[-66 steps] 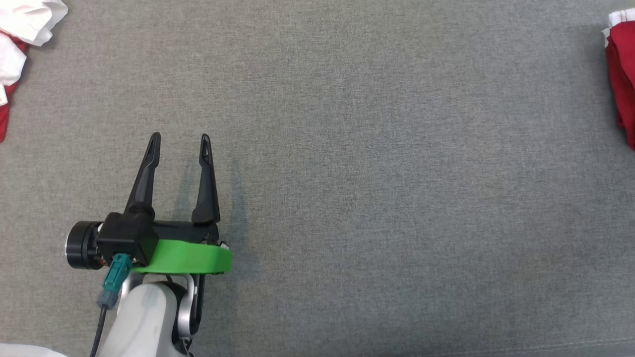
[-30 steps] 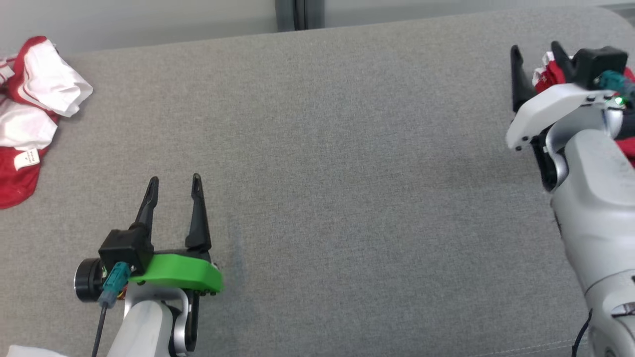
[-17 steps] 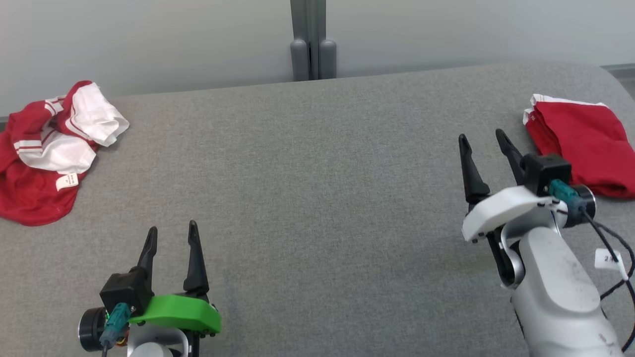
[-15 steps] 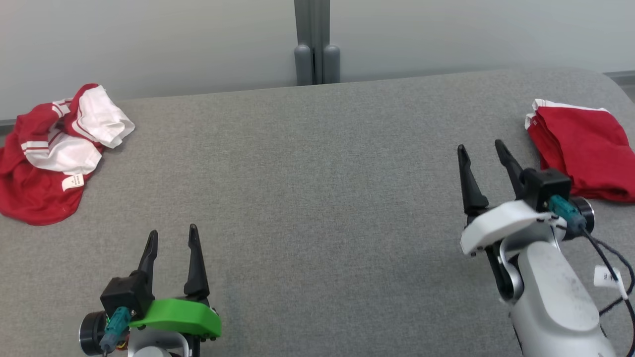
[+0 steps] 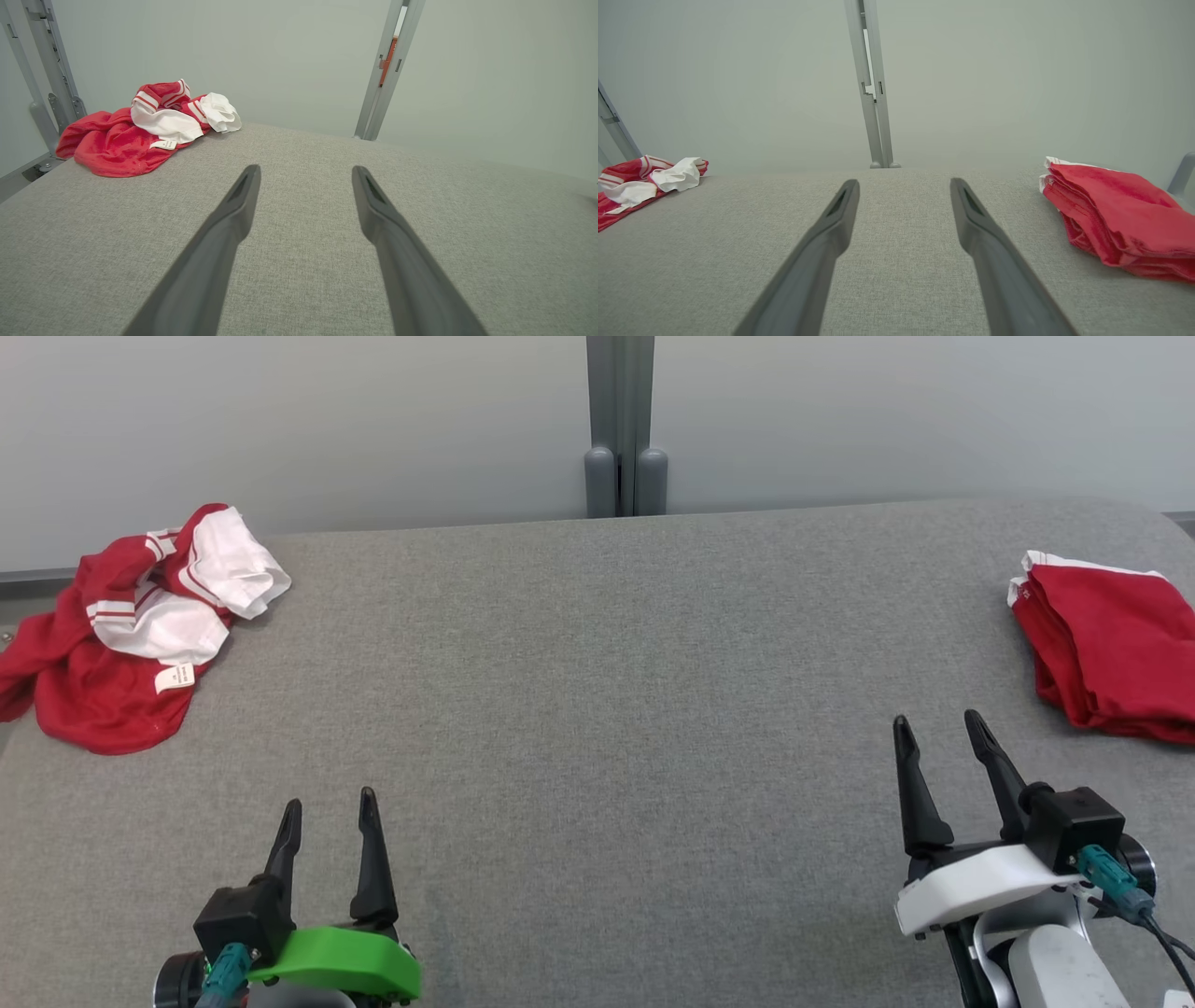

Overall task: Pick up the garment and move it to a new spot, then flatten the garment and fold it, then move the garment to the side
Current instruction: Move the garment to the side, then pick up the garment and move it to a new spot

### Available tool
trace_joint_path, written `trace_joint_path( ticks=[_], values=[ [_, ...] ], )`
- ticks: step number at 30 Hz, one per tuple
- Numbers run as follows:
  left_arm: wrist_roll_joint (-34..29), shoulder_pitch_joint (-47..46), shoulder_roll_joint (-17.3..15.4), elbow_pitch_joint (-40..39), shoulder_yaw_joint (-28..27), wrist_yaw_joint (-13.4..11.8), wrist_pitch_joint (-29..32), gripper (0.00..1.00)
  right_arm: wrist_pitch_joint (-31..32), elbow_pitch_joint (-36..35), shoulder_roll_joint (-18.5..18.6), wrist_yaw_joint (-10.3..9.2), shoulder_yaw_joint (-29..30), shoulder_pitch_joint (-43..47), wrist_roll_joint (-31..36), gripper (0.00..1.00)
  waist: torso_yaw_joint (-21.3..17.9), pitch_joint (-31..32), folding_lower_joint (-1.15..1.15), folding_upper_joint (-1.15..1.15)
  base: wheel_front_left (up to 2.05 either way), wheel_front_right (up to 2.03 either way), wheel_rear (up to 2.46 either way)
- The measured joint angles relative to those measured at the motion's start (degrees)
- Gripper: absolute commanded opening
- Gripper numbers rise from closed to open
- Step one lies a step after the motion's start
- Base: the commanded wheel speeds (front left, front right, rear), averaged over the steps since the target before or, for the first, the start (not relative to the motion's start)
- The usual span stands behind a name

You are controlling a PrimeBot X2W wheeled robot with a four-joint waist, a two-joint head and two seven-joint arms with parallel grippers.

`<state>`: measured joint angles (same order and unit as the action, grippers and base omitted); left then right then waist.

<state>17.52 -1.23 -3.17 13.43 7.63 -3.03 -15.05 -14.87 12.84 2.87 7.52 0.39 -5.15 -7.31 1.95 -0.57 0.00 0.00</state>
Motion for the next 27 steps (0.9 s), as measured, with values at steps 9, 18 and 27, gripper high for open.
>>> trace_joint_path(
  ticks=[9, 18, 27],
  values=[
    [-0.1, 0.0, 0.2, 0.1, 0.1, 0.3, 0.0, 1.0, 1.0, -1.5, 0.0, 0.0, -0.8, 1.4, -1.2, 1.0, 0.1, 0.0, 0.0, 0.0, 0.0, 0.0, 0.0],
    [-0.5, 0.0, 0.2, 0.1, 0.1, 0.3, 0.0, 1.0, 1.3, -2.0, 0.0, 0.0, -0.7, 1.7, -1.4, 1.0, 0.5, 0.0, 0.0, 0.0, 0.0, 0.0, 0.0],
    [-0.7, -0.6, 0.3, -0.1, 0.4, 0.3, 0.0, 1.0, 1.4, -2.5, 0.0, 0.0, -0.8, 2.3, -1.6, 1.0, 2.4, -0.1, 0.0, 0.0, 0.0, 0.0, 0.0]
  ],
)
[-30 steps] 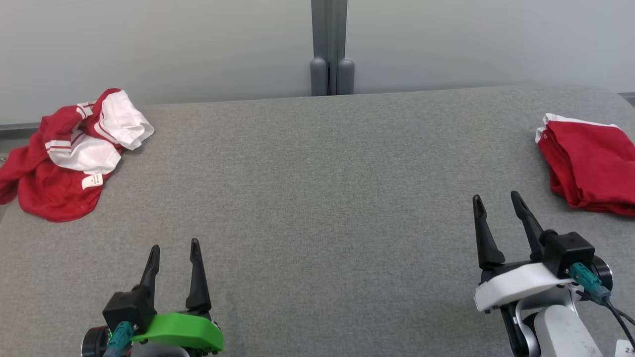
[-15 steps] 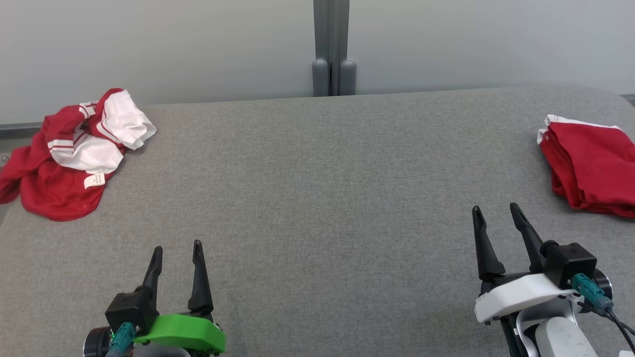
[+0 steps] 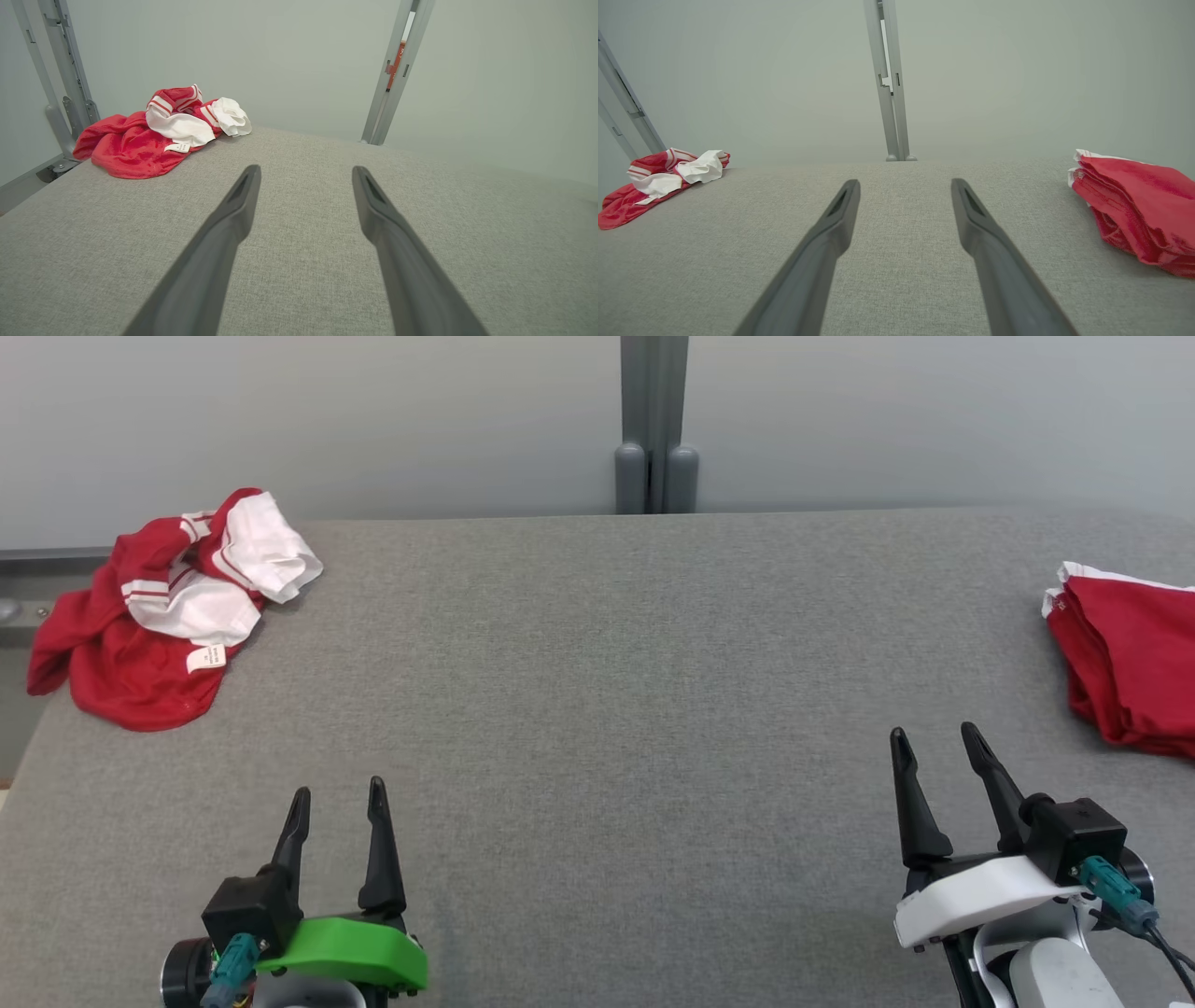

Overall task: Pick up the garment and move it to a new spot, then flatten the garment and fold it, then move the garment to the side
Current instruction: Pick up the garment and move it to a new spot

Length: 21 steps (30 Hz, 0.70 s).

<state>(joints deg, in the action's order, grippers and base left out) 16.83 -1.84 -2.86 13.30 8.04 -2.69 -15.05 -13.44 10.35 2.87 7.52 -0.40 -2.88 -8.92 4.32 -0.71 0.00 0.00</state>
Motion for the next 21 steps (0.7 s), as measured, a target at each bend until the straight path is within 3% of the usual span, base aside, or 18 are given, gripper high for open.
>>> trace_joint_path(
  ticks=[8, 21],
  values=[
    [-0.5, -1.3, 0.0, -1.1, -0.3, -0.4, -0.1, 1.0, 0.1, -0.6, 0.0, -0.01, -1.4, 0.1, -0.4, 1.0, 6.6, -0.4, 0.0, 0.0, 0.0, 0.0, 0.0],
    [-1.0, -0.5, 0.0, -1.6, -2.2, -0.4, -0.1, 1.0, 0.0, -0.2, 0.0, -0.01, -2.8, 0.1, -0.8, 1.0, 21.3, -0.5, 0.0, 0.0, 0.0, 0.0, 0.0]
  ],
)
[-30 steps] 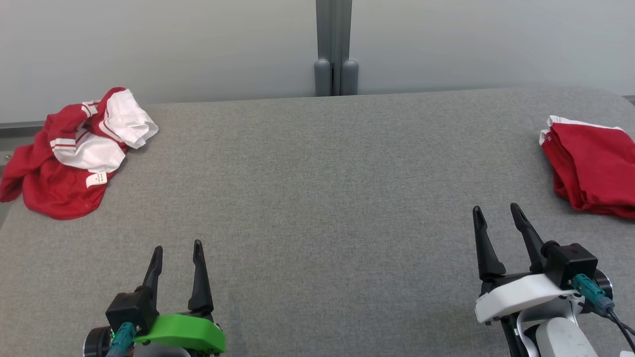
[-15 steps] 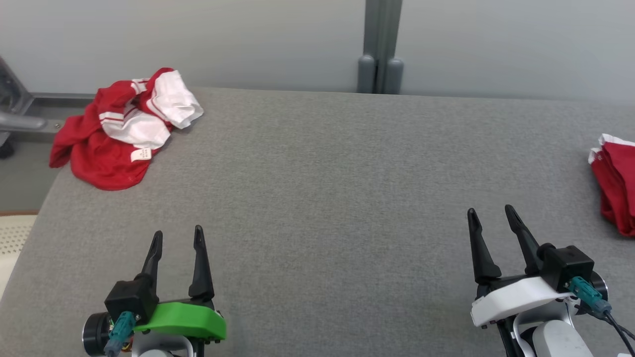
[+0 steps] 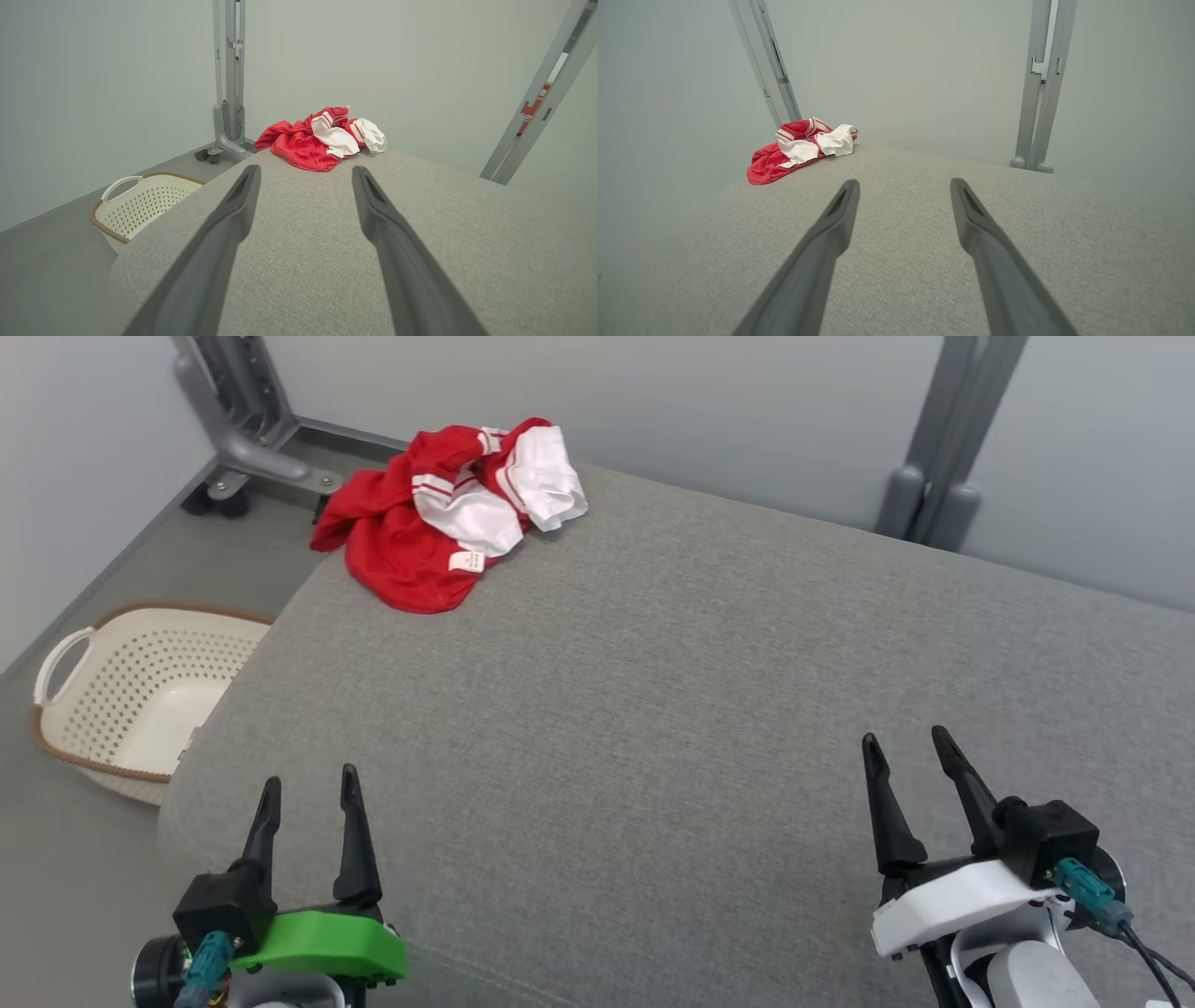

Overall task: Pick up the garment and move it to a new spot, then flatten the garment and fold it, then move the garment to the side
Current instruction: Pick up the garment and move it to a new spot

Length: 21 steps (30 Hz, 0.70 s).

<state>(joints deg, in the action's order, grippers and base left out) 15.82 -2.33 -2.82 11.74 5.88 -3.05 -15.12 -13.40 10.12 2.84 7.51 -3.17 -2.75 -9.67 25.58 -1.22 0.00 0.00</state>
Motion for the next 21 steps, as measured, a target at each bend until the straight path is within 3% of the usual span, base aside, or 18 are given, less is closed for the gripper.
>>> trace_joint_path(
  ticks=[7, 21],
  values=[
    [-0.2, 1.6, 0.0, -1.6, -2.1, -0.3, 0.0, 1.0, 0.0, 0.9, -0.1, 0.01, -2.4, -1.5, 0.0, 1.0, 4.5, -0.3, 0.0, 0.0, 0.0, 0.0, 0.0],
    [-1.4, 2.7, -0.3, -1.3, -1.9, 0.3, 0.0, 1.0, 0.5, -0.5, -0.1, 0.01, -2.1, -2.0, 0.8, 1.0, 5.2, -1.6, 0.0, 0.0, 0.0, 0.0, 0.0]
  ],
)
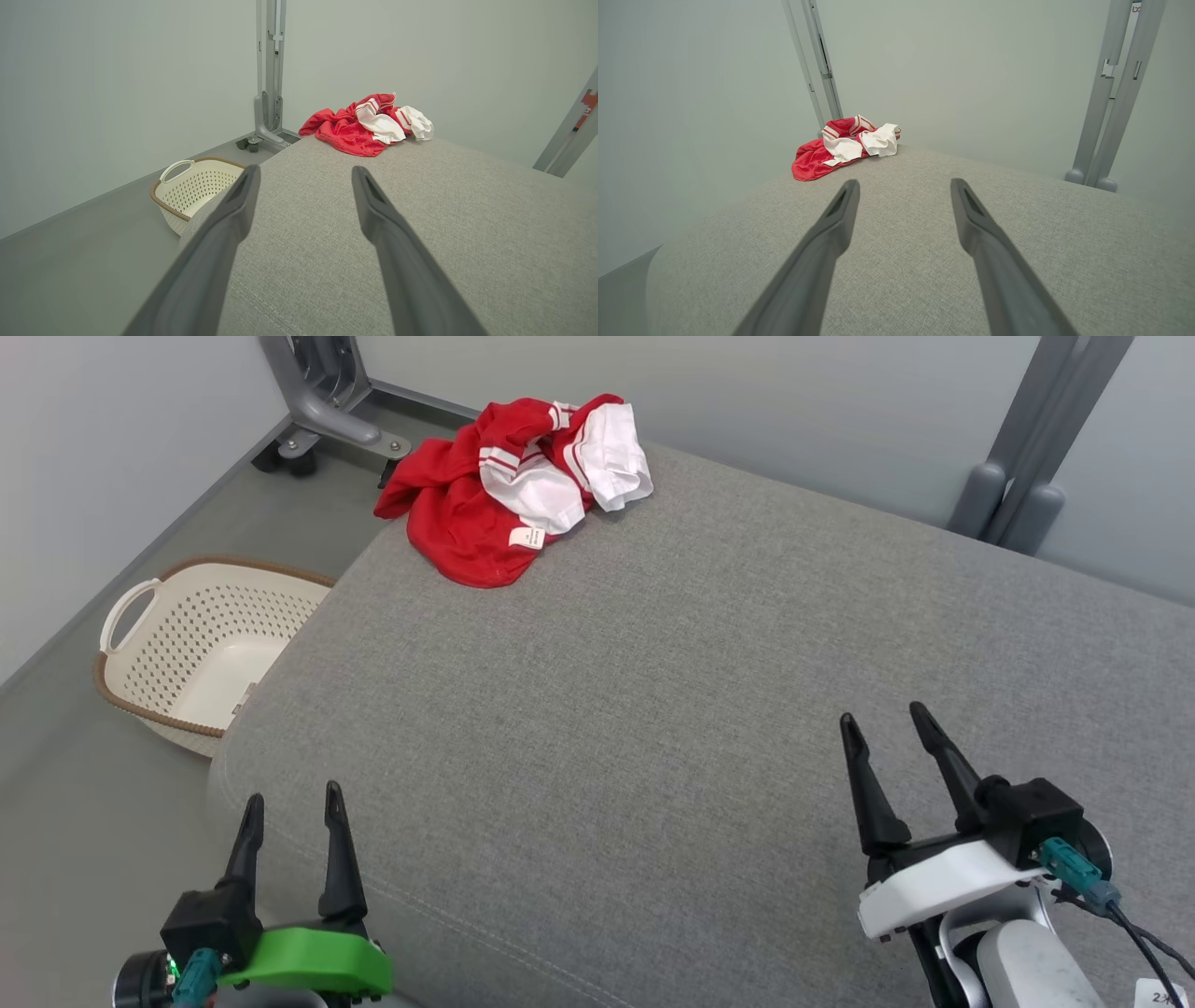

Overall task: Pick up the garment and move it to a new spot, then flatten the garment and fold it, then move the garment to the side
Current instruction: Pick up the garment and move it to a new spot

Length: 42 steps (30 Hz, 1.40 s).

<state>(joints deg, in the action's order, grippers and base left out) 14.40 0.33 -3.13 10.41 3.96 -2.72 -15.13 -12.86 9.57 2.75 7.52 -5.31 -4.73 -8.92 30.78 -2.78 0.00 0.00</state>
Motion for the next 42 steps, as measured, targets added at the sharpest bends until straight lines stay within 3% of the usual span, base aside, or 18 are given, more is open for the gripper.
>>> trace_joint_path(
  ticks=[8, 16, 20, 25, 30, 36, 42],
  values=[
    [-0.4, -12.1, -5.1, -1.1, -1.8, 2.6, 0.3, 1.0, 3.3, -6.4, 0.0, -0.02, 1.5, -3.7, 3.8, 1.0, -0.7, -4.8, 0.0, 0.0, 0.0, 0.0, 0.0],
    [2.0, -35.3, -13.7, -0.3, -4.4, 6.7, 7.5, 1.0, 8.1, -15.0, 0.0, -0.03, 3.1, -10.3, 11.0, 1.0, -4.1, -13.2, 0.0, 0.0, 0.0, 0.0, 0.0],
    [1.7, -46.6, -18.5, 5.2, -4.6, 7.7, 12.4, 1.0, 9.5, -19.1, 0.0, -0.03, 2.6, -13.4, 13.5, 1.0, -6.7, -18.1, 0.0, 0.0, 0.0, 0.0, 0.0],
    [4.3, -56.7, -20.1, 14.8, -5.4, 8.3, 17.1, 1.0, 10.8, -22.9, 0.2, -0.02, 2.4, -15.4, 16.4, 1.0, -10.5, -23.8, 0.01, 0.0, 0.0, 0.0, 0.0],
    [4.0, -60.5, -21.2, 24.9, -2.1, 9.3, 21.1, 1.0, 11.5, -26.1, 0.2, -0.03, 3.1, -16.0, 16.8, 1.0, -14.9, -28.9, 0.01, 0.0, 0.0, 0.0, 0.0],
    [3.4, -63.3, -22.1, 32.2, -0.4, 9.2, 20.4, 1.0, 11.4, -27.9, 0.2, -0.03, 4.0, -15.8, 16.7, 1.0, -19.4, -34.2, 0.01, 0.0, 0.0, 0.0, 0.0],
    [1.5, -65.1, -24.6, 38.1, -0.4, 4.9, 18.9, 1.0, 10.3, -28.5, 0.2, -0.02, 4.4, -15.8, 17.2, 1.0, -23.1, -37.9, 0.01, 0.0, 0.0, 0.0, 0.0]
  ],
)
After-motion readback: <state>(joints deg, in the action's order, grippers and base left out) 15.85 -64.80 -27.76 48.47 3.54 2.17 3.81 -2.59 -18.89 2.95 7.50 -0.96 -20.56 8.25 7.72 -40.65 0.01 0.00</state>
